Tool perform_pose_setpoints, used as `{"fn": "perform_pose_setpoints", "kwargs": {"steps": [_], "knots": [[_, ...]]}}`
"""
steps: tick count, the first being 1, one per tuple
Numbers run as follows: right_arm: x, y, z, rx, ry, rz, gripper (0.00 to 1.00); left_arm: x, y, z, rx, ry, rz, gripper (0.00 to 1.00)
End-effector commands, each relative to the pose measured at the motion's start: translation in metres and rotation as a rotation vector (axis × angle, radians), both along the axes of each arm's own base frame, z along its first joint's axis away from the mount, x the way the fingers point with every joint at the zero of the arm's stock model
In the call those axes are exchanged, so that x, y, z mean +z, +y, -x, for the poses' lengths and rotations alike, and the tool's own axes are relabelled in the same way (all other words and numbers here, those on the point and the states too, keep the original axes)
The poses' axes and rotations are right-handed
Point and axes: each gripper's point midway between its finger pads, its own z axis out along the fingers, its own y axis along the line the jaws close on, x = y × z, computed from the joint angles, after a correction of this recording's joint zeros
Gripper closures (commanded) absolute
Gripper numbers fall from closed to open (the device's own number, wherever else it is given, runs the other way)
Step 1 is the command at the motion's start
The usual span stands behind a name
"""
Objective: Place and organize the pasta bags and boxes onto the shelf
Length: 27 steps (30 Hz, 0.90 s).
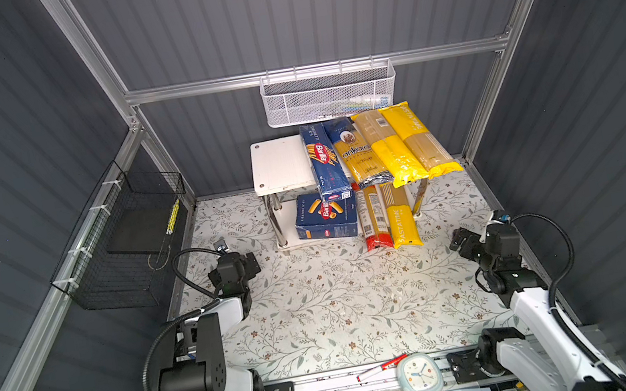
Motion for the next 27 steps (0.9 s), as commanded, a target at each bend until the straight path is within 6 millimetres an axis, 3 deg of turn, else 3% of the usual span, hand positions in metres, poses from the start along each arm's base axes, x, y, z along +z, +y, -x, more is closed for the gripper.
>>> {"fn": "perform_pose_setpoints", "kwargs": {"steps": [1, 7, 10, 14, 16, 18, 20, 23, 27], "knots": [[0.009, -0.013, -0.022, -0.002, -0.084, 0.112, 0.01, 0.008, -0.006, -0.015, -0.064, -0.097, -0.026, 0.0], [0.001, 0.0, -0.054, 0.123, -0.191, 0.166, 0.01, -0.005, -0.019, -0.021, -0.143, -0.082, -0.023, 0.0], [0.012, 0.011, -0.062, 0.194, -0.309, 0.2, 0.01, -0.015, -0.031, -0.028, -0.217, -0.112, -0.025, 0.0], [0.004, 0.001, -0.063, 0.141, -0.363, 0.234, 0.01, -0.022, -0.038, -0.027, -0.261, -0.048, -0.016, 0.0], [-0.002, 0.013, -0.077, 0.224, -0.399, 0.239, 0.01, -0.018, -0.037, -0.03, -0.257, -0.081, -0.025, 0.0], [-0.01, 0.03, -0.083, 0.335, -0.291, 0.228, 0.01, -0.021, -0.037, -0.028, -0.259, -0.05, -0.019, 0.0], [-0.008, 0.041, -0.091, 0.393, -0.324, 0.239, 0.01, -0.018, -0.038, -0.03, -0.263, -0.077, -0.024, 0.0], [-0.007, 0.044, -0.079, 0.403, -0.35, 0.251, 0.01, -0.02, -0.038, -0.029, -0.266, -0.063, -0.02, 0.0], [-0.008, 0.058, -0.083, 0.499, -0.338, 0.242, 0.01, -0.02, -0.038, -0.029, -0.263, -0.064, -0.021, 0.0]]}}
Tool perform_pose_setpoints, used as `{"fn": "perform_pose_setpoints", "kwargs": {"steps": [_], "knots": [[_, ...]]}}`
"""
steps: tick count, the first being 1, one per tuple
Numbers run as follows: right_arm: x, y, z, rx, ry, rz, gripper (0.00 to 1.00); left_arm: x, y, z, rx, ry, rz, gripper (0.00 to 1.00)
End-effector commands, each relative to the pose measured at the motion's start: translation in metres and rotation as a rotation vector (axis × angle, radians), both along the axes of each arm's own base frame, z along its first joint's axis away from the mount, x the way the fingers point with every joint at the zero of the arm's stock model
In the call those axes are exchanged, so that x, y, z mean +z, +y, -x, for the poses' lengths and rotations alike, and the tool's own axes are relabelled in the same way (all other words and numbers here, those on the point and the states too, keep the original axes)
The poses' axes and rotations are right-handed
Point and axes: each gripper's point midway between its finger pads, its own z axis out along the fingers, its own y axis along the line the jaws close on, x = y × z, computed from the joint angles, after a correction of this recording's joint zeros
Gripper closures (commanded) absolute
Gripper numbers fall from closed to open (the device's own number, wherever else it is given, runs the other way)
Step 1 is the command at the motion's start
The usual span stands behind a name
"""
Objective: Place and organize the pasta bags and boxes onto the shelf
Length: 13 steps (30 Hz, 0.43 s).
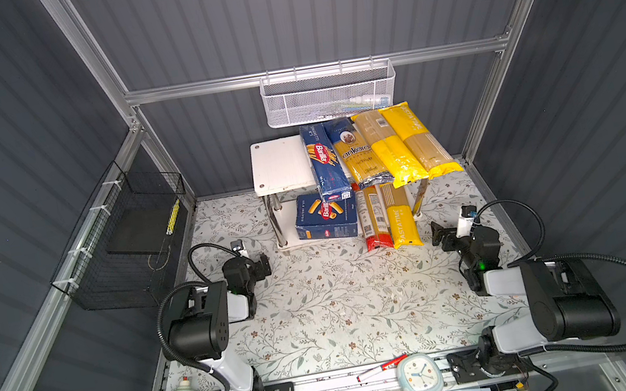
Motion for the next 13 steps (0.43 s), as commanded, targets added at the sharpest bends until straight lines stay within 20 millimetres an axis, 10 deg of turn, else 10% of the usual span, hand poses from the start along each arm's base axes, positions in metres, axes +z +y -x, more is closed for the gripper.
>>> {"fn": "perform_pose_setpoints", "kwargs": {"steps": [1, 13], "knots": [[0.0082, 0.0145, -0.0034, 0.096, -0.023, 0.029, 0.01, 0.007, 0.0006, -0.0051, -0.012, -0.026, -0.014, 0.0], [0.0083, 0.0108, -0.0049, 0.073, -0.027, 0.026, 0.01, 0.007, 0.0005, -0.0057, -0.011, -0.026, -0.013, 0.0]]}}
